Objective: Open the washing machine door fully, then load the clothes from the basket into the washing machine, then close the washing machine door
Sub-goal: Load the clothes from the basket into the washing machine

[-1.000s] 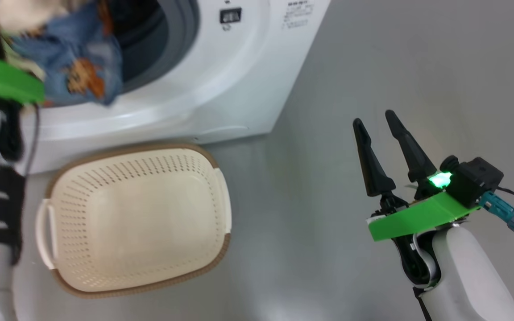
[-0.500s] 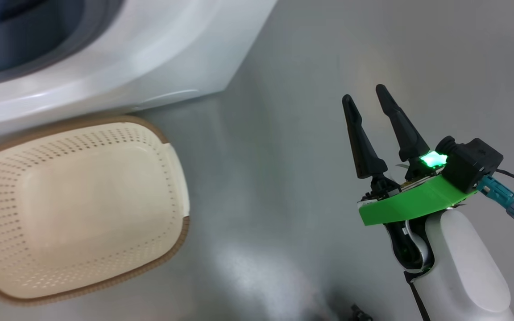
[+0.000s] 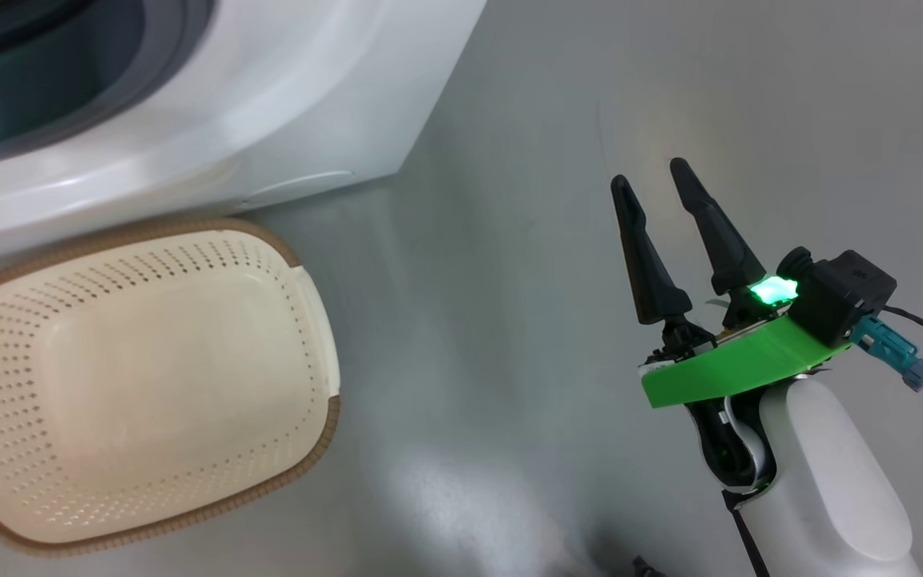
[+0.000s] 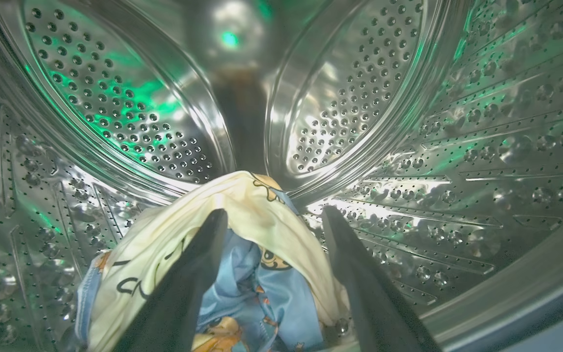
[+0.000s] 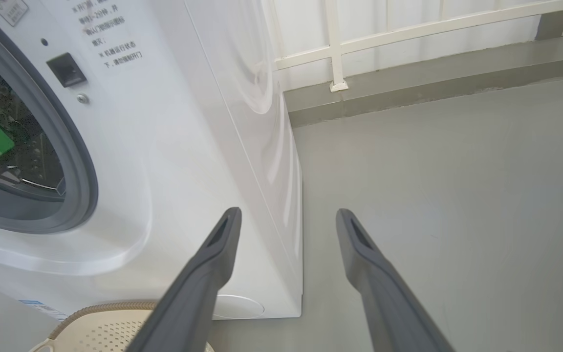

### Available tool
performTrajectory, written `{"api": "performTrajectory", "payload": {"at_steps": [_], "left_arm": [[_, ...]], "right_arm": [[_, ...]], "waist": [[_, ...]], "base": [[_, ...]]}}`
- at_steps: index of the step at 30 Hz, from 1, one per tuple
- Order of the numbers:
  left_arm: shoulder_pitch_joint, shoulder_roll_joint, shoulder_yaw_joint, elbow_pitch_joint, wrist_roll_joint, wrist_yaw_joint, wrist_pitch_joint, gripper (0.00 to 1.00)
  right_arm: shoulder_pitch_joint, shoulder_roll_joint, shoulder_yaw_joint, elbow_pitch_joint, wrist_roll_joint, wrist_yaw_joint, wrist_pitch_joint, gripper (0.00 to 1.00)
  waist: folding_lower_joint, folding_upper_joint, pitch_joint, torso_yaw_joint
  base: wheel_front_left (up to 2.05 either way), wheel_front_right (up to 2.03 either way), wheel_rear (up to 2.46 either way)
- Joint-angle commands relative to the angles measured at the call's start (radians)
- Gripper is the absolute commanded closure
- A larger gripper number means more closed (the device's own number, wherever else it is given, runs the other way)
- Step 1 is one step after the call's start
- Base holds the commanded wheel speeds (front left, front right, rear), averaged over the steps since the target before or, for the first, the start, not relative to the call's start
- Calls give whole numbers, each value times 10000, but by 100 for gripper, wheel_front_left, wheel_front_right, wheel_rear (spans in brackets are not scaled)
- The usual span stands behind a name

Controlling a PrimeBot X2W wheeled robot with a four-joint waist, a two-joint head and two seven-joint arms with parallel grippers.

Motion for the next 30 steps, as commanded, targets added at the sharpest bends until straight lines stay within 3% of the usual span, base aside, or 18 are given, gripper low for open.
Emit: {"api": "performTrajectory", "payload": {"at_steps": [1,19,30], "left_arm": [[275,386,71,-168,-74,-24,-22,0],[2991,114,214,-956,-202,-25,-22,0],[5518,-425,350,-2462,-116,-25,-22,0]], "right_arm": [[108,67,210,-172,25,16,-48,0],[609,68,51,351,-63,16,-48,0],[1176,-236,-112,624,-8,16,-48,0]], "waist": [[0,0,-280,151],[0,0,-2423,973],[0,0,-3811,1732]], "base": [[0,0,0],[0,0,0],[0,0,0]]}}
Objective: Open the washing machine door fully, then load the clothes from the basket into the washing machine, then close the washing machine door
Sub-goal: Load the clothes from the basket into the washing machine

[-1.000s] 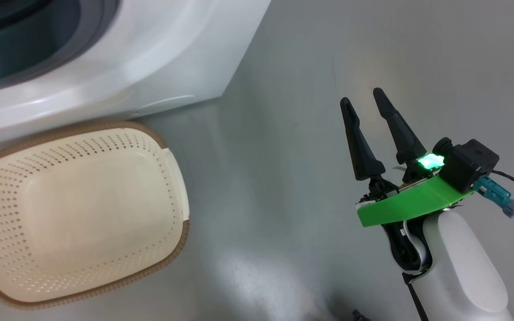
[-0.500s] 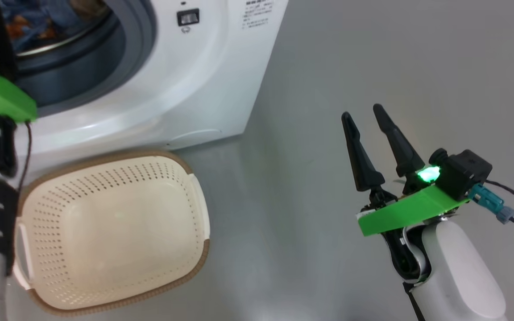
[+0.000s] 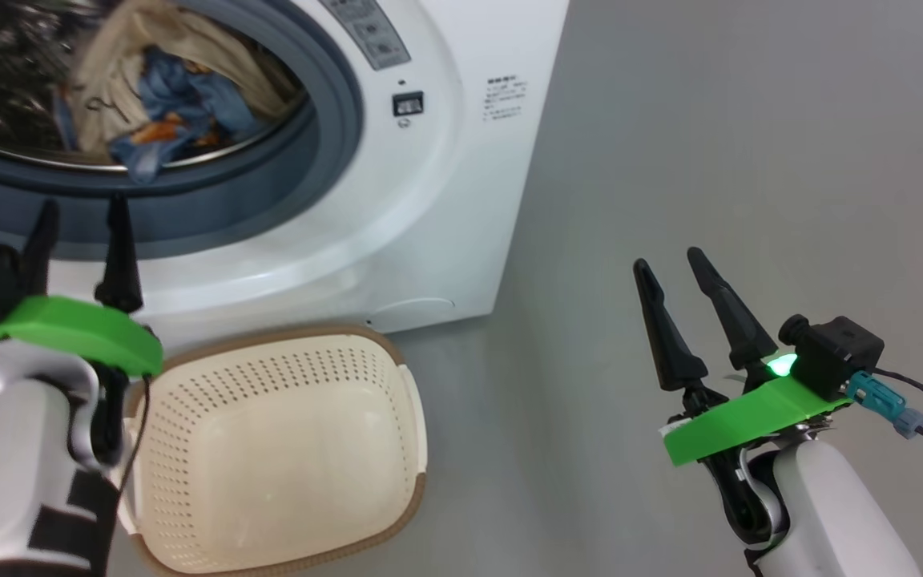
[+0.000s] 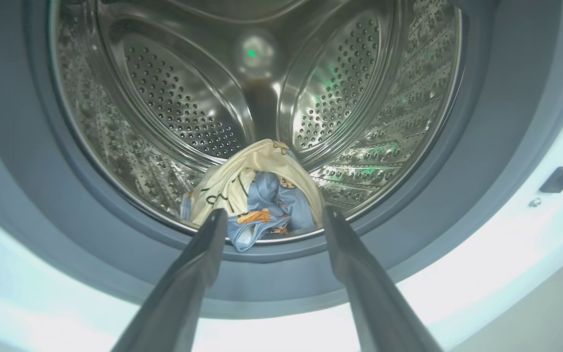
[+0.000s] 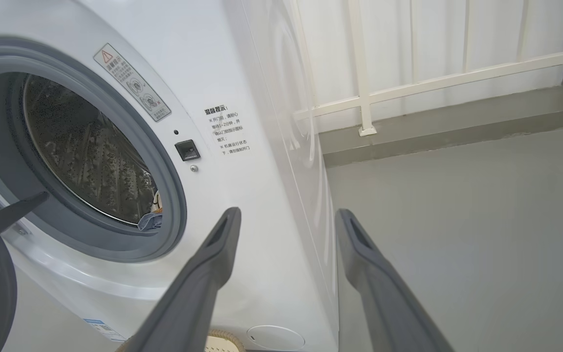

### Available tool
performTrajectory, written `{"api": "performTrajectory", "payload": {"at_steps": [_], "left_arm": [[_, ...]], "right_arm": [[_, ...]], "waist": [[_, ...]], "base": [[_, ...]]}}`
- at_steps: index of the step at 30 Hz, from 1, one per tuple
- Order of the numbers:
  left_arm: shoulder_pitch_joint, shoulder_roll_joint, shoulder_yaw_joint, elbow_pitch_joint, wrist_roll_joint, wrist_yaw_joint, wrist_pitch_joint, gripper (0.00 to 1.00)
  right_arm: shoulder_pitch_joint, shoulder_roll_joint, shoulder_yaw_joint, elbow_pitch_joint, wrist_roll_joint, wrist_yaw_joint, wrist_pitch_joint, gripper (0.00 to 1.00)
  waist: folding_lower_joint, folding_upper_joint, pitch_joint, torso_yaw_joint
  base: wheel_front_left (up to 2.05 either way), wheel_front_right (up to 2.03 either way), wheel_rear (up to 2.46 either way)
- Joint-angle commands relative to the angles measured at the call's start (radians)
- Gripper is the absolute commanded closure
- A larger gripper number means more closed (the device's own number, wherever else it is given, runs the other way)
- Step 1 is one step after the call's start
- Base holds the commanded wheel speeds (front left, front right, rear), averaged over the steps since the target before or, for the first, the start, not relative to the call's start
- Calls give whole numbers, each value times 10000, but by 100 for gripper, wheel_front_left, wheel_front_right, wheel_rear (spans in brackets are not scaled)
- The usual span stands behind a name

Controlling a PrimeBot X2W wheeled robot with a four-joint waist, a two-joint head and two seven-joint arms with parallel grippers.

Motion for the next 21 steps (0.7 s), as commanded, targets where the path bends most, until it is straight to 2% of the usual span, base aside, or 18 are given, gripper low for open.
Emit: {"api": "performTrajectory", "payload": {"at_steps": [1,9,21], "left_arm": [[268,327,301,-420,58,-15,-26,0],[1855,45,593,-1568,132,-15,-26,0],[4267,-455,1231,-3833,618,159,-26,0]], "right_arm": [[185,-48,136,-183,8,16,-48,0],[579,-317,114,-92,127,16,-48,0],[1044,-579,-56,-174,199,16,-48,0]], "waist": [[-1,0,-675,540],[-1,0,-1469,998],[-1,0,-1950,1347]], "base": [[0,0,0],[0,0,0],[0,0,0]]}}
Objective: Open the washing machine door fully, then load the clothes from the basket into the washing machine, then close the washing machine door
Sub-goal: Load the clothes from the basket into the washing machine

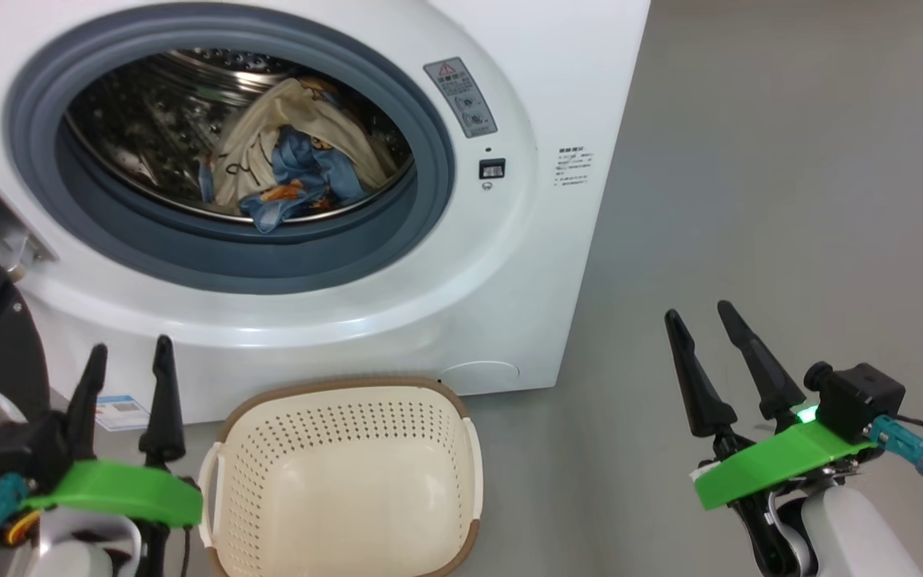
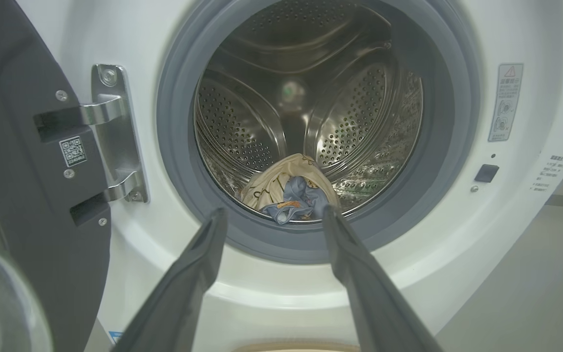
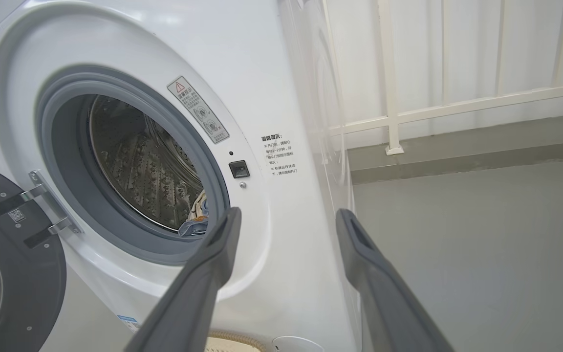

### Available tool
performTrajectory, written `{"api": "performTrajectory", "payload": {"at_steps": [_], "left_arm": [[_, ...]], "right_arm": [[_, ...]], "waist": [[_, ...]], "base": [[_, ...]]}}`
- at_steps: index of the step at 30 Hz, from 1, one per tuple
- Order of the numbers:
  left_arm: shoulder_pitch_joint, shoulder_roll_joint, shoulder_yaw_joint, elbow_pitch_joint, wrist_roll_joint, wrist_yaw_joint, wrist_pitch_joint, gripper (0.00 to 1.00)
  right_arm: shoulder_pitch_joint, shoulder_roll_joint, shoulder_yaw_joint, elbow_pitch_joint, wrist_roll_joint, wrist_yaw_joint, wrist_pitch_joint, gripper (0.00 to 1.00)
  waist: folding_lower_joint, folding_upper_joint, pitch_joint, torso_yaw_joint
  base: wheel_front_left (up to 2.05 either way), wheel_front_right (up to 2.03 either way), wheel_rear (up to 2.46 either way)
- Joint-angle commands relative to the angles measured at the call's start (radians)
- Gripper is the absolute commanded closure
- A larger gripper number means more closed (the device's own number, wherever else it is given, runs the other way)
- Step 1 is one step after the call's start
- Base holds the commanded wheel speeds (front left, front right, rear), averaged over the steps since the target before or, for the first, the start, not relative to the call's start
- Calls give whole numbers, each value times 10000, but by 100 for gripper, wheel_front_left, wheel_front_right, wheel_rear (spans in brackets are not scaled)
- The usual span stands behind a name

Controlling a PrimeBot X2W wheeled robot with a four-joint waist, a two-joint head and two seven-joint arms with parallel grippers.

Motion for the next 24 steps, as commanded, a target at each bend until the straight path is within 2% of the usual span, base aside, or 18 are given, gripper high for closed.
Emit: {"api": "performTrajectory", "payload": {"at_steps": [1,10,24], "left_arm": [[95,189,392,-499,180,67,-36,0],[1036,-168,477,-1359,605,177,-36,0],[1266,-457,639,-1595,831,149,-36,0]], "right_arm": [[70,-67,177,-256,37,16,-48,0],[208,-225,119,-312,24,16,-48,0],[263,-350,94,-369,-69,16,-48,0]], "waist": [[0,0,-121,90],[0,0,-278,151],[0,0,-391,190]], "base": [[0,0,0],[0,0,0],[0,0,0]]}}
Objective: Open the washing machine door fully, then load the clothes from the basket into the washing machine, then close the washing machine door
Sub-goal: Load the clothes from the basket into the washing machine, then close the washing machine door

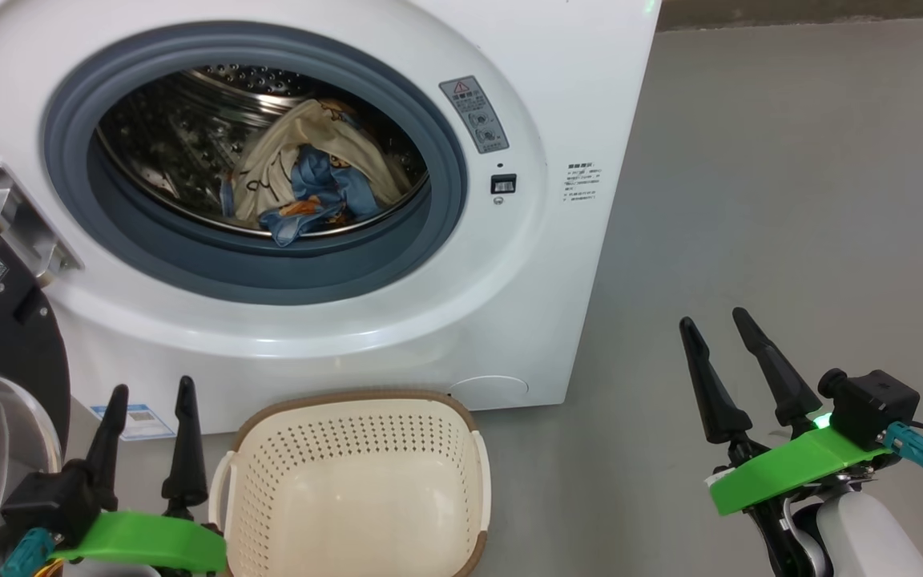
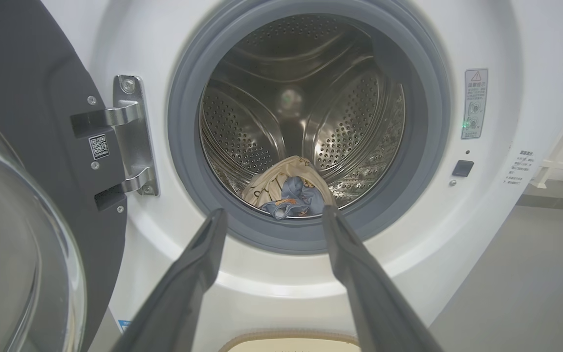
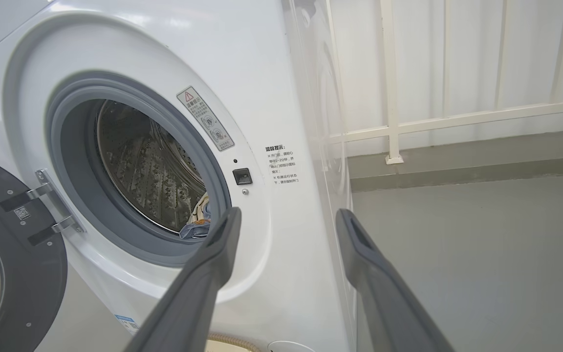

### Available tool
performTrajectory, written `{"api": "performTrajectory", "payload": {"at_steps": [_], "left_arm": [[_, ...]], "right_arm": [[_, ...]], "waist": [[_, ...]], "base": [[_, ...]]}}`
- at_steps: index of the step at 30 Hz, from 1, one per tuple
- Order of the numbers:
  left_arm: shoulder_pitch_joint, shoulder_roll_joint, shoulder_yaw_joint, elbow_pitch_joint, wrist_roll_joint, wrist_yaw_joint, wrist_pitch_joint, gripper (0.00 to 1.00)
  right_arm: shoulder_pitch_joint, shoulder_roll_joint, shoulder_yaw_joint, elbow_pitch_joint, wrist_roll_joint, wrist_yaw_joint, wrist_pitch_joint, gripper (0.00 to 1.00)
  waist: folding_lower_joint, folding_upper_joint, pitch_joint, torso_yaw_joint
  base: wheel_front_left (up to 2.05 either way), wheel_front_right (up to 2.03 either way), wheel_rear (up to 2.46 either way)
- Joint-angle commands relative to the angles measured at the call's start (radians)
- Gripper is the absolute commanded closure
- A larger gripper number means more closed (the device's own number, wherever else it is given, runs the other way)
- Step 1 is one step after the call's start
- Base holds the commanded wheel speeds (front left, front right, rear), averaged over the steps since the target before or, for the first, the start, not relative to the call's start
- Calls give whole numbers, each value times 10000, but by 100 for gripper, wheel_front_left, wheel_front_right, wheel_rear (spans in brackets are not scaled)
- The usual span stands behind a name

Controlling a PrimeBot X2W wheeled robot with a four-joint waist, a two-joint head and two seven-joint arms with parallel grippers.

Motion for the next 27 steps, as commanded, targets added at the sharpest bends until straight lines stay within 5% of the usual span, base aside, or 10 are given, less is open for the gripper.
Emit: {"api": "performTrajectory", "payload": {"at_steps": [1,27], "left_arm": [[-126,126,382,-284,99,51,-36,0],[-145,62,550,-225,-1,-144,-36,0]], "right_arm": [[35,-73,163,-295,-65,16,-48,0],[-27,-3,45,-263,-538,16,-48,0]], "waist": [[0,-1,9,4],[0,-1,46,-74]], "base": [[0,0,0],[0,0,0]]}}
